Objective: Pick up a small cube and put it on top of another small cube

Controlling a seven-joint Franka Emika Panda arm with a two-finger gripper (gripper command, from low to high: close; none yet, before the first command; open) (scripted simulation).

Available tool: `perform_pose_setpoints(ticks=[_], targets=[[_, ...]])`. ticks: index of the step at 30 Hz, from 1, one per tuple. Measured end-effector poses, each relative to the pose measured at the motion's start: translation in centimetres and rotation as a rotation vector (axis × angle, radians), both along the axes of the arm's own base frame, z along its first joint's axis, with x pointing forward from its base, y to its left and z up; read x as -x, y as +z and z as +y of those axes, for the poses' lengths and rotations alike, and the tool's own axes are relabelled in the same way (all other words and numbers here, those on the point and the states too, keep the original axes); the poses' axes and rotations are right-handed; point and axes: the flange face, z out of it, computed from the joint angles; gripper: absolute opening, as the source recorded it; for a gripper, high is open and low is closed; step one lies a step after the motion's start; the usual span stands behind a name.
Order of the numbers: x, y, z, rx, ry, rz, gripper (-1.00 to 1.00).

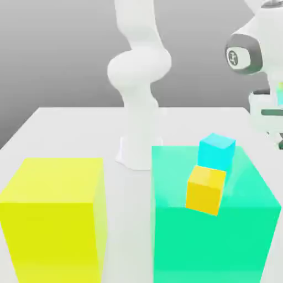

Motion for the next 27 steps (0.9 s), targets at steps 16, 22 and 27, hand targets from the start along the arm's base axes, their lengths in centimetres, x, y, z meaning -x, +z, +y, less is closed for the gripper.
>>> perform_pose_setpoints(ticks=[16, 22, 27], targets=[[10.3, -14.2, 0.0, 0.292, 0.765, -0.059, 0.0], [10.4, -18.2, -0.1, 0.293, 0.767, -0.053, 0.0], [10.5, -18.8, -0.2, 0.293, 0.766, -0.05, -1.0]])
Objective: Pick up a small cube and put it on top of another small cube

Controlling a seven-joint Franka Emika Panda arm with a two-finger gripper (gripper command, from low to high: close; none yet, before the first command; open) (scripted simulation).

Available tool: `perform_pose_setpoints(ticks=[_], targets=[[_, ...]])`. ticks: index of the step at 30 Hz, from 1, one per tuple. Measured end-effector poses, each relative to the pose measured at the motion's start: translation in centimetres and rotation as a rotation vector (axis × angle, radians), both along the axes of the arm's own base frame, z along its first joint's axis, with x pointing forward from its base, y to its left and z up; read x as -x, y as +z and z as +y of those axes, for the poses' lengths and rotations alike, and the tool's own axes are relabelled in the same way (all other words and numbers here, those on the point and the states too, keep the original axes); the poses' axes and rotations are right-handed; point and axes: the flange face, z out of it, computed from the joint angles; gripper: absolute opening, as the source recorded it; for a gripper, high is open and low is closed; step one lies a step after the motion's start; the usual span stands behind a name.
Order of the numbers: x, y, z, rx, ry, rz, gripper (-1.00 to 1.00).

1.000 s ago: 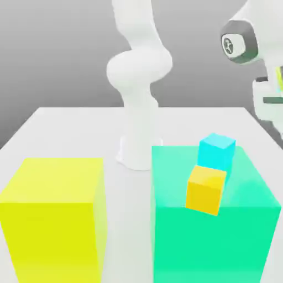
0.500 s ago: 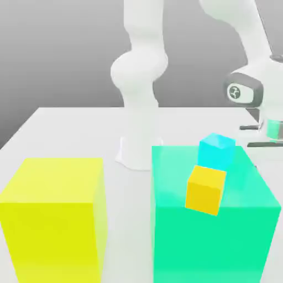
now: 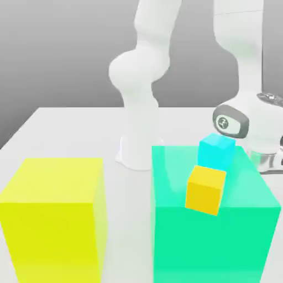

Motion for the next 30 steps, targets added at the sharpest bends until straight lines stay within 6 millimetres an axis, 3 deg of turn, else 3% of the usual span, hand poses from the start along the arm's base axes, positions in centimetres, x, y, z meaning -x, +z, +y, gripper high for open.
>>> perform_pose_setpoints(ticks=[3, 13, 15, 19, 30], targets=[[0.0, 0.0, 0.0, 0.0, 0.0, 0.0, -1.0], [0.0, 5.9, 0.0, -0.001, 0.0, 0.0, -1.0], [-0.9, 6.1, -1.0, 0.011, -0.082, 0.011, -1.0], [-1.5, 8.0, -0.7, -0.06, -0.253, 0.021, -1.0], [-4.0, 15.7, -0.3, -0.293, -0.719, 0.014, -1.0]])
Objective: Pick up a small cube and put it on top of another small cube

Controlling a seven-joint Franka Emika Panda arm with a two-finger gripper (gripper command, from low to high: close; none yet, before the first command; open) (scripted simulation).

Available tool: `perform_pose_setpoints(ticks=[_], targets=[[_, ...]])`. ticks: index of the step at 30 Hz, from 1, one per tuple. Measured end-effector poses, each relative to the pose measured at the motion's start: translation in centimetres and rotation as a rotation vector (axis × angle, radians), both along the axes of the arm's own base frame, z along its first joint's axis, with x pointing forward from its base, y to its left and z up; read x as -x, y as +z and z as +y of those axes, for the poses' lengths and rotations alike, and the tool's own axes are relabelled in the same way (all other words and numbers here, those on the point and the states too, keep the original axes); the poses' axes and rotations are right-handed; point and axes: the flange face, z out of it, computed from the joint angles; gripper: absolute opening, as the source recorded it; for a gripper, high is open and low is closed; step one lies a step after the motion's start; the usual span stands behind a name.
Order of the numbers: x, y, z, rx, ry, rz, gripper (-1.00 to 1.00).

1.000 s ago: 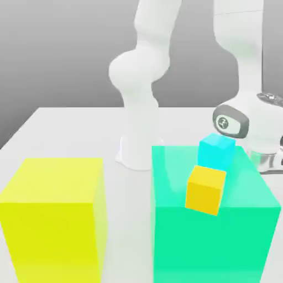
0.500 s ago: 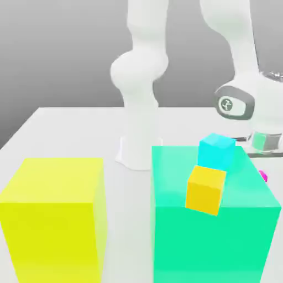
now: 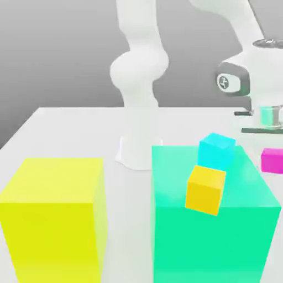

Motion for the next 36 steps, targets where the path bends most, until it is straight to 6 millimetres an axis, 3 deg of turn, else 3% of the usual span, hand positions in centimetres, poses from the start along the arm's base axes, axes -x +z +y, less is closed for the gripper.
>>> perform_pose_setpoints(ticks=[6, 14, 16, 21, 28, 36], targets=[[-4.6, 4.3, -4.0, -0.065, -0.199, -0.053, -1.0], [-9.4, 10.1, -11.1, -0.122, -0.46, -0.152, -1.0], [-10.9, 11.3, -14.4, -0.114, -0.51, -0.185, -1.0], [-13.7, 13.4, -26.1, -0.022, -0.572, -0.253, -1.0], [-12.1, 11.6, -39.4, 0.158, -0.457, -0.247, -1.0], [-5.6, 7.8, -52.2, 0.31, -0.286, -0.156, -1.0]])
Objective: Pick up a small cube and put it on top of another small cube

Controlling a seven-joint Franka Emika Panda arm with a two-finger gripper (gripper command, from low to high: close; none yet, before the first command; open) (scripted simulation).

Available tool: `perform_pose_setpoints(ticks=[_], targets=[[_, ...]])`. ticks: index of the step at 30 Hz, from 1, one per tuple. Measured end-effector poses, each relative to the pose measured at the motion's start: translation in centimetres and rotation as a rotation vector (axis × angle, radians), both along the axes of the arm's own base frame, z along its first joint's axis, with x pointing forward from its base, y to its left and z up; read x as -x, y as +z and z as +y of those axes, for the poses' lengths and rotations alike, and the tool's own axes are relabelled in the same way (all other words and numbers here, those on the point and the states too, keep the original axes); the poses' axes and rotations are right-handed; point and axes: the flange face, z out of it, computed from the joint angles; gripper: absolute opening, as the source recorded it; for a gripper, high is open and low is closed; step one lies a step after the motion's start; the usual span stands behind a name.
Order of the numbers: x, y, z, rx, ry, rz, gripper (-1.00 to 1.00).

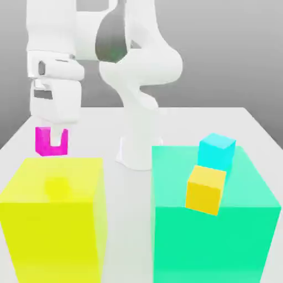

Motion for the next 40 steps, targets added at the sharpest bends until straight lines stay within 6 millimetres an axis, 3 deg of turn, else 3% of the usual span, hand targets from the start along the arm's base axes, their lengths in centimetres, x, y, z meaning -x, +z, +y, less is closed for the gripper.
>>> perform_pose_setpoints(ticks=[3, 5, 8, 16, 30, 32, 33, 40], targets=[[3.5, -1.7, -3.8, 0.032, 0.059, 0.062, -1.0], [5.4, -3.1, -5.4, 0.044, 0.117, 0.105, -1.0], [5.4, -5.6, -3.6, 0.046, 0.298, 0.166, -1.0], [4.2, -11.6, 4.1, 0.031, 0.811, 0.285, -1.0], [3.6, -17.0, 4.9, 0.015, 0.849, 0.276, -1.0], [3.6, -17.0, 4.9, 0.016, 0.849, 0.275, -1.0], [3.6, -17.0, 4.9, 0.016, 0.849, 0.275, 1.0], [3.6, -17.0, 4.9, 0.016, 0.849, 0.275, 1.0]])
